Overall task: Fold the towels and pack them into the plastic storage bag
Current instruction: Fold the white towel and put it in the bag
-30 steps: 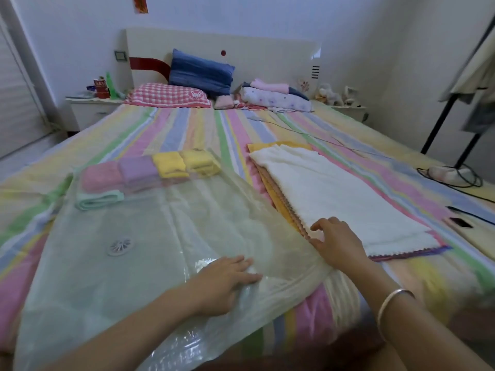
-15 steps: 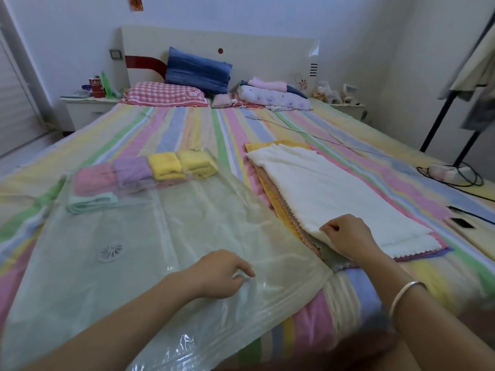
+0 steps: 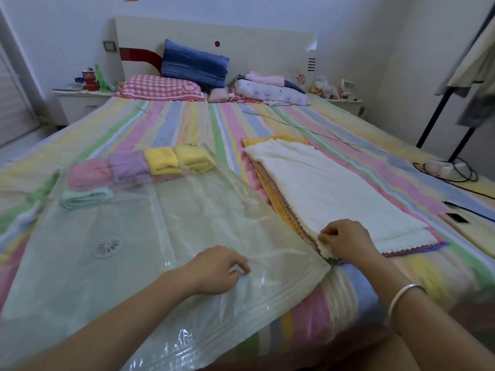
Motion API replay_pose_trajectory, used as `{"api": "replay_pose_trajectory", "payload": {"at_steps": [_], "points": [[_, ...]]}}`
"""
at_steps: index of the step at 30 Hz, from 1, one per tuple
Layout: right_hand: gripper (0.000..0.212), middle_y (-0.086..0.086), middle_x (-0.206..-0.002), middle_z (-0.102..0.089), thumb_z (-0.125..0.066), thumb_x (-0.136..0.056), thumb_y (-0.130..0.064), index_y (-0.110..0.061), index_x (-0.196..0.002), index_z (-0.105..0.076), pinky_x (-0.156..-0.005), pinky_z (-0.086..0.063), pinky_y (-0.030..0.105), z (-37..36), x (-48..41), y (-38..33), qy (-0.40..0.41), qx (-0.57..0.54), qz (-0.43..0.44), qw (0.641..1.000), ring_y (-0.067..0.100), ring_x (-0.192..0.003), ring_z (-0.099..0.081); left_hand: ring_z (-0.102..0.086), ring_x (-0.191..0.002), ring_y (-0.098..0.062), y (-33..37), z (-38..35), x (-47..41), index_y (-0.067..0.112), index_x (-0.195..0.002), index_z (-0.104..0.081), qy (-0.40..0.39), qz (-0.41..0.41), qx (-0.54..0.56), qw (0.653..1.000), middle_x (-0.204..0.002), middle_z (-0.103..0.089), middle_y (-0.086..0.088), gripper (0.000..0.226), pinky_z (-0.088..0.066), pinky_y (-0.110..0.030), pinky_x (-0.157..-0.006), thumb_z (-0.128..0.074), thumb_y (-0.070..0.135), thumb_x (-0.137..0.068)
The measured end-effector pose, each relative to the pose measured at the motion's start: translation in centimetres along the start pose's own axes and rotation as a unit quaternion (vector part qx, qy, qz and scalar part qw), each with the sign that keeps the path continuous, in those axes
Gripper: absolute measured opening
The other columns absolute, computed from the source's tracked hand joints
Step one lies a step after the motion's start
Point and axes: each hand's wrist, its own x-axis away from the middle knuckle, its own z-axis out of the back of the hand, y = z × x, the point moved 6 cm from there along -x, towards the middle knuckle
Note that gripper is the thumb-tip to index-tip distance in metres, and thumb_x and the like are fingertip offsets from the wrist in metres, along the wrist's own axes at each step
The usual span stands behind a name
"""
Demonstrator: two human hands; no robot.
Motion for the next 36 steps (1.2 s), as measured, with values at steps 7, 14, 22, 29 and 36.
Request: {"api": "replay_pose_trajectory", "payload": {"at_steps": [7, 14, 22, 29, 36], "points": [[0.019, 0.0, -0.086, -0.068, -0.051, -0.097, -0.028, -0.02, -0.088, -0.066, -0.063, -0.038, 0.029, 2.9, 0.4, -0.9, 0.139, -0.059, 0.014, 0.988, 0.021, -0.076, -0.057, -0.055, -0.119, -0.009, -0.3, 0.3, -0.9, 0.033, -0.114, -0.068, 0.038, 0.018, 0.012, 0.999, -0.125, -0.064, 0.012, 0.034, -0.043, -0.029, -0.101, -0.05, 0.018, -0.089], [0.015, -0.002, -0.086, -0.067, -0.052, -0.094, -0.028, -0.018, -0.092, -0.063, -0.07, -0.045, 0.035, 6.8, 5.9, -16.6, 0.186, -0.122, 0.22, 0.95, 0.023, -0.08, -0.059, -0.029, -0.139, -0.001, 3.3, 8.8, -0.3, 0.029, -0.145, -0.033, 0.341, -0.113, 0.139, 0.923, -0.153, -0.031, 0.009, 0.079, -0.041, -0.021, -0.104, -0.074, 0.016, -0.078], [0.064, -0.02, -0.114, -0.045, -0.066, -0.073, -0.061, -0.038, -0.123, -0.034, -0.072, -0.039, 0.022, 1.1, 10.0, -17.7, 0.088, -0.153, 0.205, 0.963, 0.004, -0.093, -0.05, -0.066, -0.083, -0.005, -0.6, 9.3, 1.5, 0.016, -0.088, -0.074, 0.249, -0.077, 0.261, 0.929, -0.09, -0.073, 0.005, 0.031, -0.052, -0.027, -0.075, -0.07, 0.036, -0.066], [0.064, 0.005, -0.102, -0.065, -0.059, -0.056, -0.008, -0.013, -0.12, -0.053, -0.068, -0.05, 0.037, -2.9, 9.1, -10.2, 0.223, 0.098, 0.172, 0.955, 0.029, -0.086, -0.062, -0.054, -0.075, -0.01, -4.3, 9.7, 3.2, 0.01, -0.082, -0.074, 0.308, 0.004, 0.377, 0.874, -0.076, -0.063, 0.002, 0.005, -0.044, -0.027, -0.068, -0.074, 0.008, -0.077], [0.038, -0.001, -0.091, -0.069, -0.067, -0.076, 0.003, -0.027, -0.098, -0.066, -0.064, -0.042, 0.028, 3.4, 8.2, -8.5, 0.22, -0.229, 0.106, 0.942, 0.021, -0.084, -0.064, -0.06, -0.08, -0.015, -6.2, 15.4, 5.8, 0.017, -0.082, -0.072, 0.429, 0.017, 0.441, 0.789, -0.085, -0.067, -0.005, 0.015, -0.049, -0.028, -0.074, -0.078, 0.022, -0.07]]}}
